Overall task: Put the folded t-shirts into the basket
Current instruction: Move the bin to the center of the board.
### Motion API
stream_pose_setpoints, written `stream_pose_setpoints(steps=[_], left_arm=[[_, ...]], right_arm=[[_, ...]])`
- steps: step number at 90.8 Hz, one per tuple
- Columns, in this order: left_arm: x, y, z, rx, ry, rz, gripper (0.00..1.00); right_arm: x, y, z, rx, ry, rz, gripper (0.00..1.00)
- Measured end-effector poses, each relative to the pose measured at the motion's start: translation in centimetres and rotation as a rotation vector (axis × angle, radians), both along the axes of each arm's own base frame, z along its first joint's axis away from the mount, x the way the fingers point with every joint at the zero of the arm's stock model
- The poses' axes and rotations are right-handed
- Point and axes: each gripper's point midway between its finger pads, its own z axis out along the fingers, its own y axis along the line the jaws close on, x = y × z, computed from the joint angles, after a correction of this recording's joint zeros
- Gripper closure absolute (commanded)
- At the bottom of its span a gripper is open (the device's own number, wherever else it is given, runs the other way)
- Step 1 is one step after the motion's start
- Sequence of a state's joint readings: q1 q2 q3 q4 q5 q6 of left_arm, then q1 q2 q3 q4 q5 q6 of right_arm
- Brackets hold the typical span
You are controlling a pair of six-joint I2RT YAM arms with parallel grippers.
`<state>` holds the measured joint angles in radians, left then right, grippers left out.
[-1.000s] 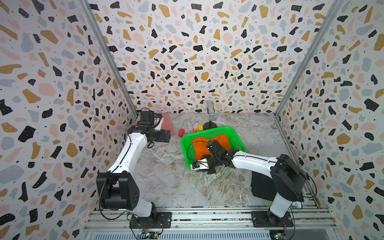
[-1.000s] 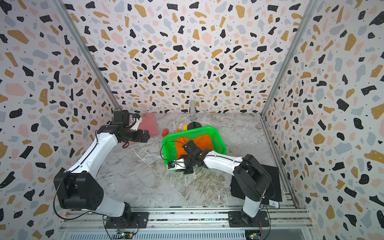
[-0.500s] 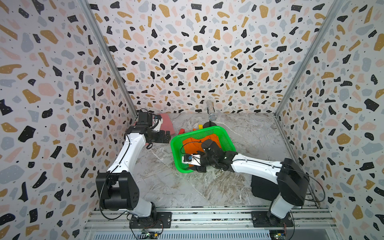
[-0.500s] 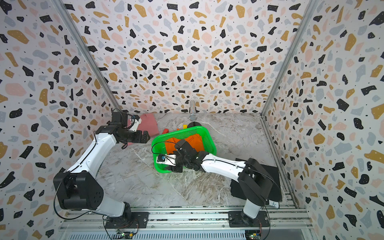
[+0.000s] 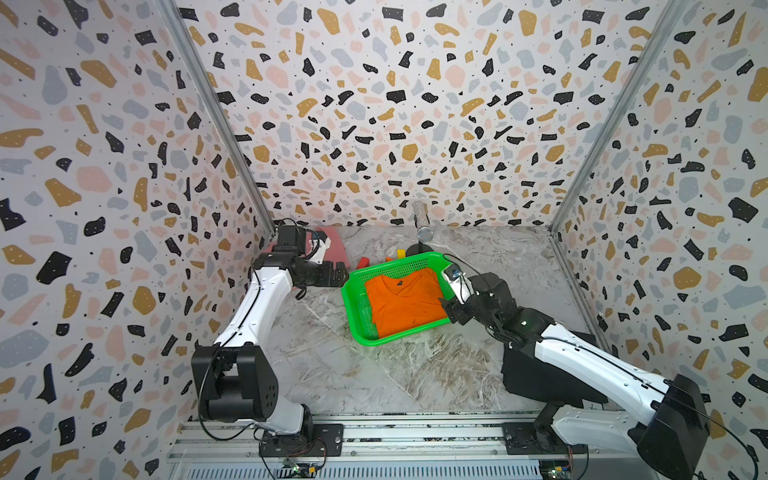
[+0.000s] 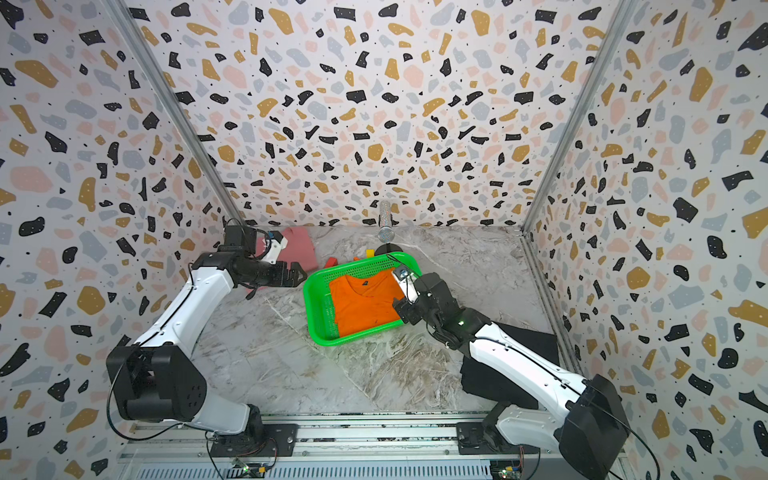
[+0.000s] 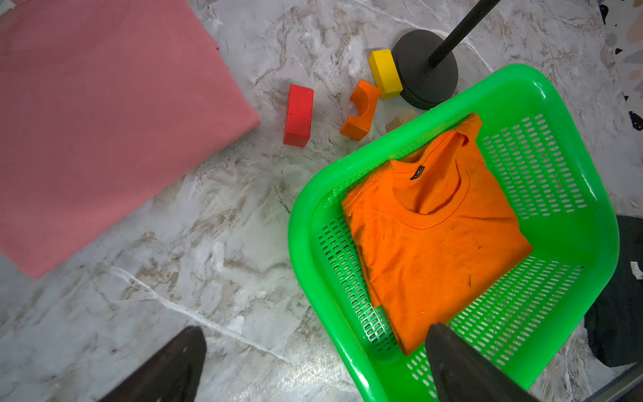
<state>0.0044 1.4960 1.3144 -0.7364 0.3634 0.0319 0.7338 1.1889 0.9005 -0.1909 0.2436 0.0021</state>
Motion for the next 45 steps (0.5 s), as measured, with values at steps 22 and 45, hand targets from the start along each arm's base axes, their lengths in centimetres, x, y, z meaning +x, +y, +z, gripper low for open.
stream_pose_setpoints(steps=[22, 45], left_arm=[[-1.3, -3.8, 0.6, 0.019, -0.027, -0.12, 0.0], [-1.9, -5.3, 0.3, 0.062, -0.038, -0.181, 0.0]], right_arm=[[0.8, -4.9, -4.5, 0.018, 0.25, -0.304, 0.21], [2.3, -5.7, -7.3, 0.053, 0.425, -0.431, 0.23]])
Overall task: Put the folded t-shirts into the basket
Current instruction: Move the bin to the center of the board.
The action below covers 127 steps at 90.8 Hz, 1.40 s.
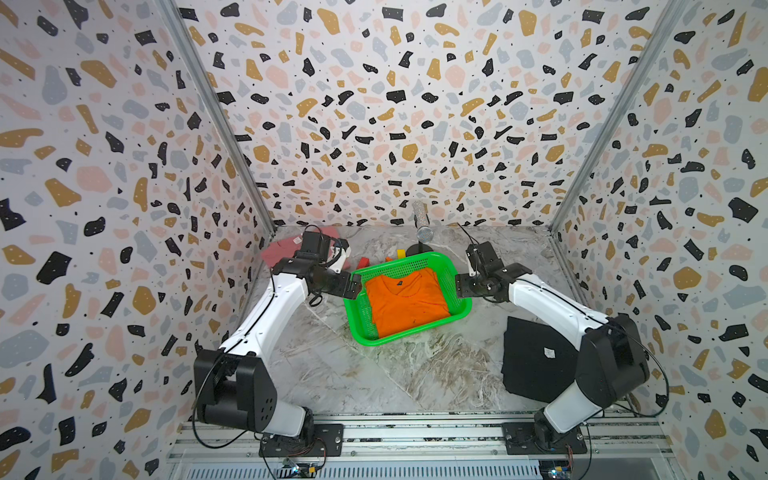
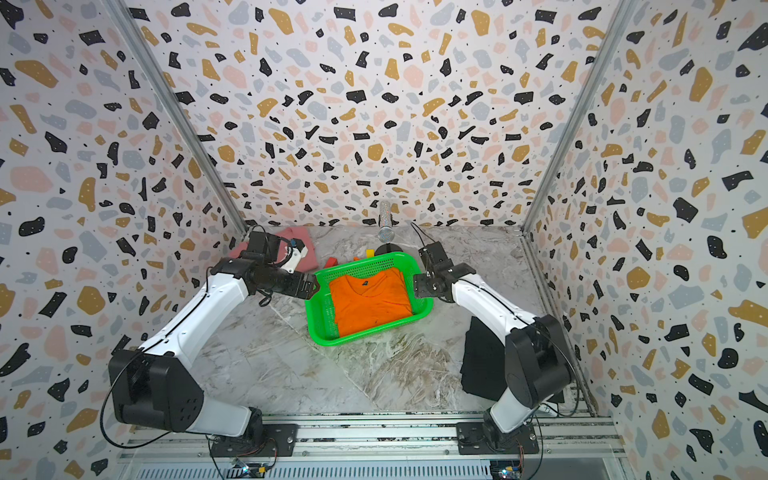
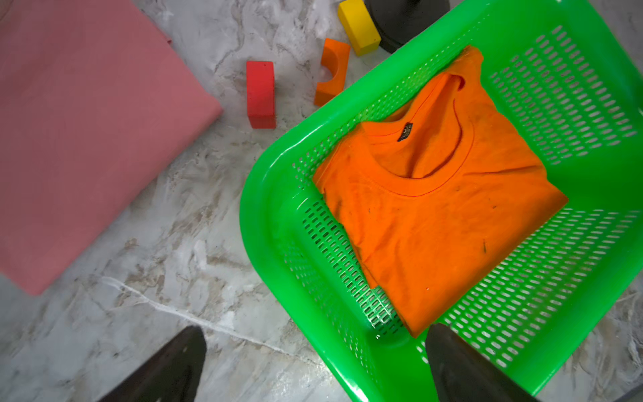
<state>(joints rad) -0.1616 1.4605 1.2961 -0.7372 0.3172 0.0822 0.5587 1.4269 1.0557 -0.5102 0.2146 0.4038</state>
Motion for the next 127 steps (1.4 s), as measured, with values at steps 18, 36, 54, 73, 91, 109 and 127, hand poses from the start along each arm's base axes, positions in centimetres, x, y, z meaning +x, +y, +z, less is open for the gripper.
stream_pose_setpoints(steps=[18, 36, 54, 73, 91, 109, 127], left_arm=[[0.1, 1.6, -1.3, 0.075, 0.01, 0.052, 0.0], [0.4, 3.5, -2.1, 0.113, 0.019, 0.136, 0.0], [0.8, 5.3, -2.4, 0.124, 0.026, 0.211, 0.0], [0.9, 5.9, -2.4, 0.129, 0.029, 0.236, 0.0], [0.9, 6.2, -2.5, 0.134, 0.03, 0.244, 0.0], [1.1, 6.1, -2.6, 0.13, 0.042, 0.241, 0.0], [0.9, 5.4, -2.2, 0.097, 0.05, 0.212, 0.0]], right_arm=[[4.5, 1.1, 0.2, 0.054, 0.033, -0.011, 0.27], [7.8, 1.0, -1.2, 0.063, 0.067, -0.01, 0.34], [8.3, 1.7, -4.0, 0.075, 0.141, 0.02, 0.47], [7.9, 2.7, -5.2, 0.128, 0.188, -0.005, 0.67], [6.8, 5.1, -5.2, 0.149, 0.196, -0.029, 0.8], [5.5, 8.2, -4.9, 0.187, 0.18, -0.073, 0.71], [5.3, 9.3, -4.0, 0.192, 0.172, -0.022, 0.49]])
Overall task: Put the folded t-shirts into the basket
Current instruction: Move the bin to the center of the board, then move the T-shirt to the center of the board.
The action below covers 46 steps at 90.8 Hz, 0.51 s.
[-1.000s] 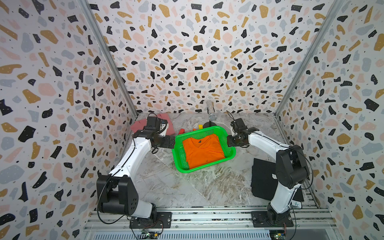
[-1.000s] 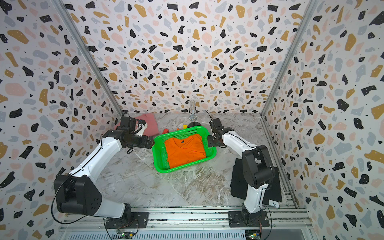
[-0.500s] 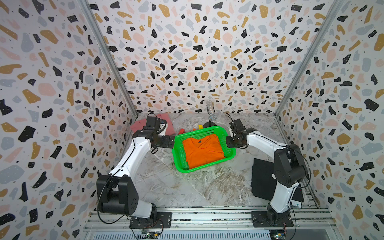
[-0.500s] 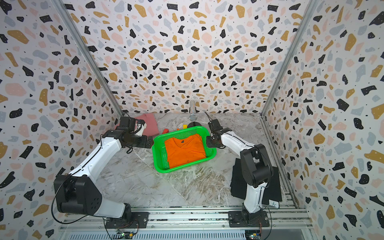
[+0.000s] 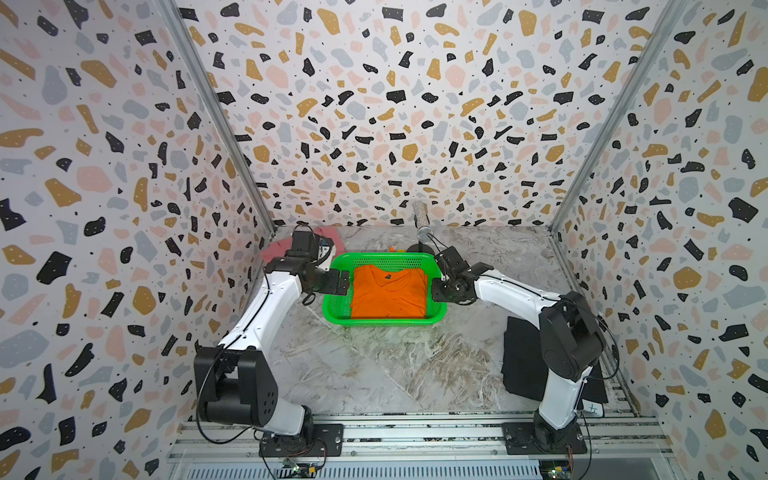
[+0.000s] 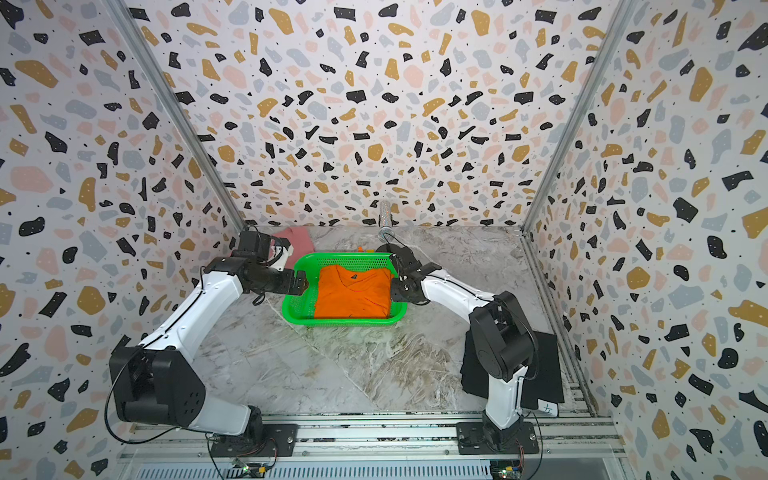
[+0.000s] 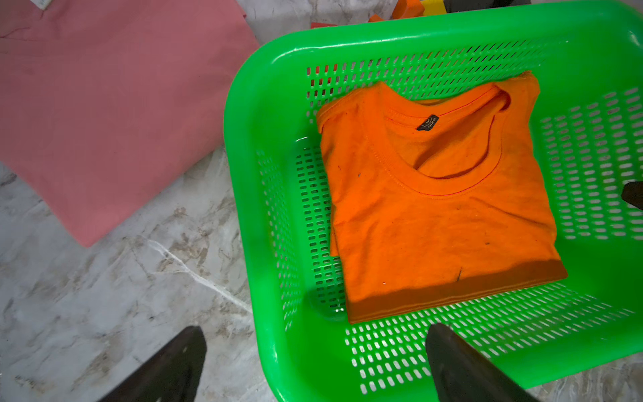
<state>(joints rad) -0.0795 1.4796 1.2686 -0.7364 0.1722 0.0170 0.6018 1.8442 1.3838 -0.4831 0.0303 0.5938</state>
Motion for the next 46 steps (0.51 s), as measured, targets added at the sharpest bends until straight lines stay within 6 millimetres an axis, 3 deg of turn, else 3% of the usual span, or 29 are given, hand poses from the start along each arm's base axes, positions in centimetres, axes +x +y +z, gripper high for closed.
stream_pose_setpoints(steps=[9, 18, 26, 32, 39, 46], left_arm=[[-0.1, -0.5, 0.3, -0.025, -0.001, -0.021, 0.0], [-0.1, -1.5, 1.2, -0.044, -0.007, -0.054, 0.0], [0.1, -3.4, 2.7, -0.055, -0.037, -0.114, 0.0], [-0.2, -5.7, 3.8, -0.069, -0.06, -0.179, 0.0], [-0.9, -8.6, 4.5, -0.084, -0.066, -0.262, 0.0], [-1.9, -11.6, 4.5, -0.091, -0.054, -0.348, 0.0]], right_arm=[[-0.4, -0.6, 2.0, 0.018, -0.024, 0.021, 0.44], [-0.9, -3.0, 6.0, 0.059, -0.084, 0.001, 0.42], [-1.0, -7.6, 10.2, 0.09, -0.167, -0.087, 0.41], [-1.3, -11.3, 11.8, 0.079, -0.213, -0.173, 0.44], [-2.3, -15.5, 11.1, 0.044, -0.198, -0.29, 0.49], [-4.3, -18.4, 7.9, 0.004, -0.104, -0.371, 0.58]])
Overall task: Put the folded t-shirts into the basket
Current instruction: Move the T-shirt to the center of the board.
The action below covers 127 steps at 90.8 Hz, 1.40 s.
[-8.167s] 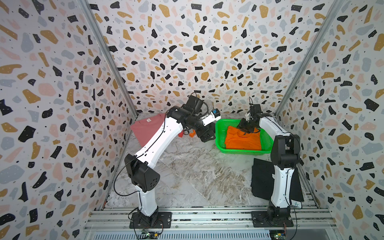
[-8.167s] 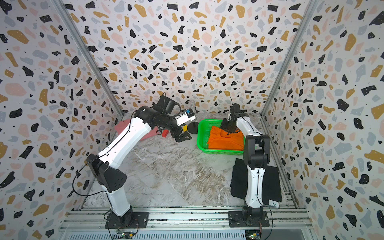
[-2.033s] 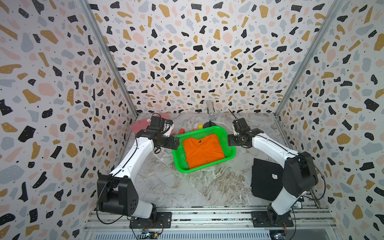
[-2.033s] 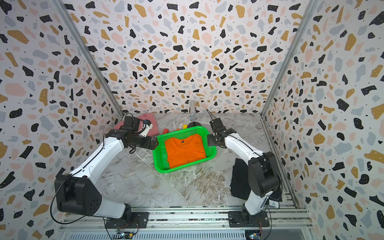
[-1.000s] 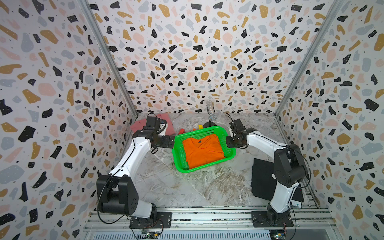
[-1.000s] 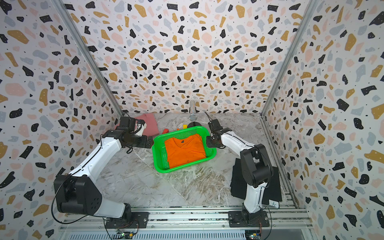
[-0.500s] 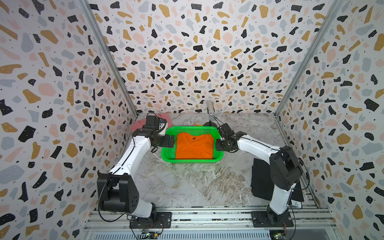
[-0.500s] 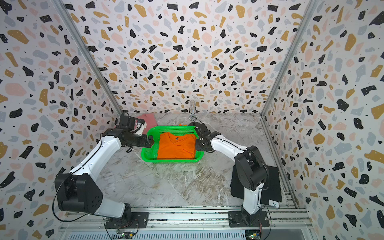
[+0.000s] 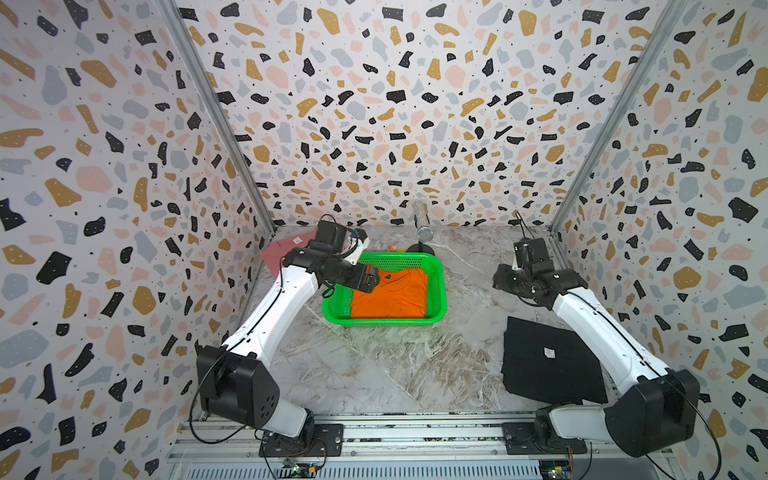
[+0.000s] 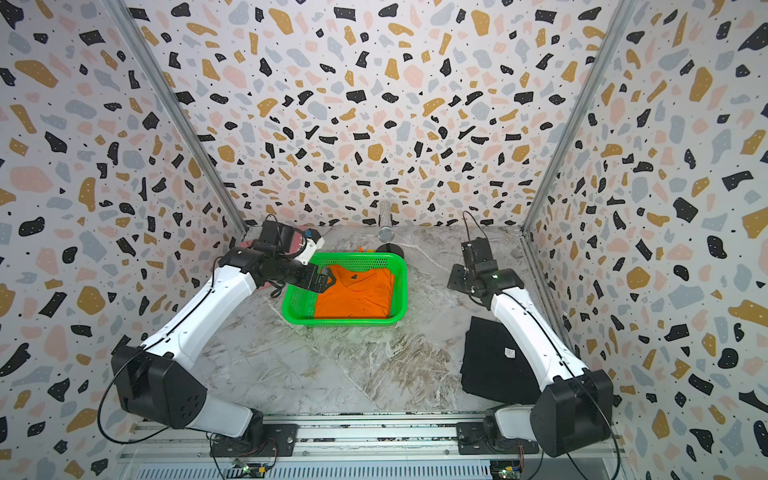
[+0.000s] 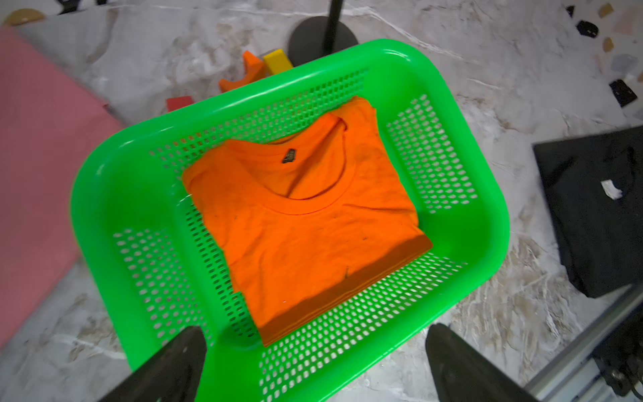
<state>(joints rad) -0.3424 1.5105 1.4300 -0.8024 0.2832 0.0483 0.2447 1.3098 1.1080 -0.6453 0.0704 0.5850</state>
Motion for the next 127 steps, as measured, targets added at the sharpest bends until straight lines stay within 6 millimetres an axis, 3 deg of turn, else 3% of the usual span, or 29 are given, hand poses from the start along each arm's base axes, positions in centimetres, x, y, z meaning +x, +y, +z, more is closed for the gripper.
stream_pose_setpoints(steps=[10, 18, 30, 42, 54, 72, 93, 102, 115, 127], left_arm=[[-1.8, -4.6, -0.5, 0.001, 0.026, -0.129, 0.0], [-3.7, -7.9, -0.9, 0.0, 0.051, -0.225, 0.0], [-6.7, -12.5, -1.0, -0.001, 0.07, -0.355, 0.0], [-9.4, -16.2, -1.5, -0.009, 0.082, -0.456, 0.0], [-9.8, -18.5, -3.0, -0.021, 0.098, -0.471, 0.0], [-7.2, -20.8, -5.3, -0.027, 0.111, -0.412, 0.0], [-5.6, -21.6, -6.0, -0.021, 0.088, -0.377, 0.0], [-5.3, -21.6, -5.9, -0.015, 0.069, -0.372, 0.0], [-4.9, -21.7, -6.0, -0.016, 0.053, -0.368, 0.0], [-4.7, -22.1, -7.4, -0.008, 0.076, -0.363, 0.02]], right_arm=[[-4.1, -2.7, -6.5, 0.002, 0.216, -0.084, 0.73], [-7.1, -3.9, -10.1, 0.017, 0.358, -0.143, 0.79], [-9.4, -4.6, -12.1, 0.033, 0.439, -0.193, 0.84], [-9.5, -4.2, -13.3, 0.058, 0.457, -0.201, 0.95], [-9.2, -3.1, -15.7, 0.121, 0.51, -0.203, 1.0], [-6.4, -0.2, -15.5, 0.285, 0.442, -0.209, 1.0], [-3.4, 7.1, -15.2, 0.43, 0.376, -0.119, 0.98], [-3.0, 8.9, -15.0, 0.475, 0.368, -0.102, 0.91], [-2.8, 8.4, -14.1, 0.44, 0.355, -0.106, 0.76], [-2.2, 6.4, -10.6, 0.396, 0.26, -0.103, 0.68]])
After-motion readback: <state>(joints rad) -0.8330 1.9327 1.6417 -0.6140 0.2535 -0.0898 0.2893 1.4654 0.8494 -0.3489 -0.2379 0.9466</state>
